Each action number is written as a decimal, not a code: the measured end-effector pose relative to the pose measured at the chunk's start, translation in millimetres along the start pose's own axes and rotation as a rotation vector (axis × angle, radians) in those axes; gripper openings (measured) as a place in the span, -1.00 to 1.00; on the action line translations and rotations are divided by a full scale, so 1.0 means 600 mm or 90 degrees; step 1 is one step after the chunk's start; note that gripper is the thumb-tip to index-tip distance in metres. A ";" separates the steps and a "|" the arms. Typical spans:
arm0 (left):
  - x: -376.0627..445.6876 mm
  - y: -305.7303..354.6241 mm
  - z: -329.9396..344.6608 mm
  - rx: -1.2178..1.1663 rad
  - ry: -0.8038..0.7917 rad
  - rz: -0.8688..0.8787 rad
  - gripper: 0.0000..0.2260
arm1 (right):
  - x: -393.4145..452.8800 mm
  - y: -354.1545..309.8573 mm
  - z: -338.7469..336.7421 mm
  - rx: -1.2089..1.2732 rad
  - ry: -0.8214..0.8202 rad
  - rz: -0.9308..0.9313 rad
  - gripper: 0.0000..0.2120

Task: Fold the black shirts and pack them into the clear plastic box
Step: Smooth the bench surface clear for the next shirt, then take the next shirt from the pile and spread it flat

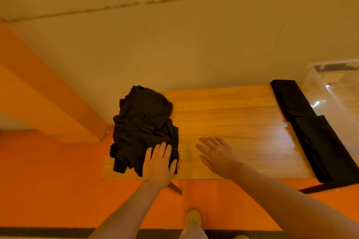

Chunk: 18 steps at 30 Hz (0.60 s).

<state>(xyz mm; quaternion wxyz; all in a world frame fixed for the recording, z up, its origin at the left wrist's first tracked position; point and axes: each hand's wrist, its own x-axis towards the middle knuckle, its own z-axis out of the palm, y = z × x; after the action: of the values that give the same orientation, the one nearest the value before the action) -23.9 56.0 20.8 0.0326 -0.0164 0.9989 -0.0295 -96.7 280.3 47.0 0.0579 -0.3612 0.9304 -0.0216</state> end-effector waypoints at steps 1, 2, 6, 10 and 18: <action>-0.004 -0.015 0.002 -0.003 -0.004 -0.017 -0.46 | 0.012 -0.014 0.003 0.001 -0.004 -0.005 -0.58; -0.007 -0.028 0.005 -0.008 -0.002 -0.029 -0.47 | 0.023 -0.026 0.007 0.000 0.000 -0.012 -0.62; -0.005 -0.069 0.002 -0.032 0.007 -0.058 -0.50 | 0.061 -0.070 0.023 0.017 0.009 -0.037 -0.63; 0.024 -0.100 -0.009 -0.053 0.031 -0.051 -0.44 | 0.096 -0.114 0.024 0.058 -0.021 -0.049 -0.56; 0.065 -0.103 -0.009 -0.096 0.009 0.061 -0.78 | 0.133 -0.163 0.035 0.213 -0.039 0.109 -0.48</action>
<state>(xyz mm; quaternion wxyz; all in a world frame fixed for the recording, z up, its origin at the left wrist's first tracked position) -61.3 -6.7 27.4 0.0256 0.0293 0.9981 0.0470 -87.0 154.1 27.0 0.1469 -0.2664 0.9390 -0.1603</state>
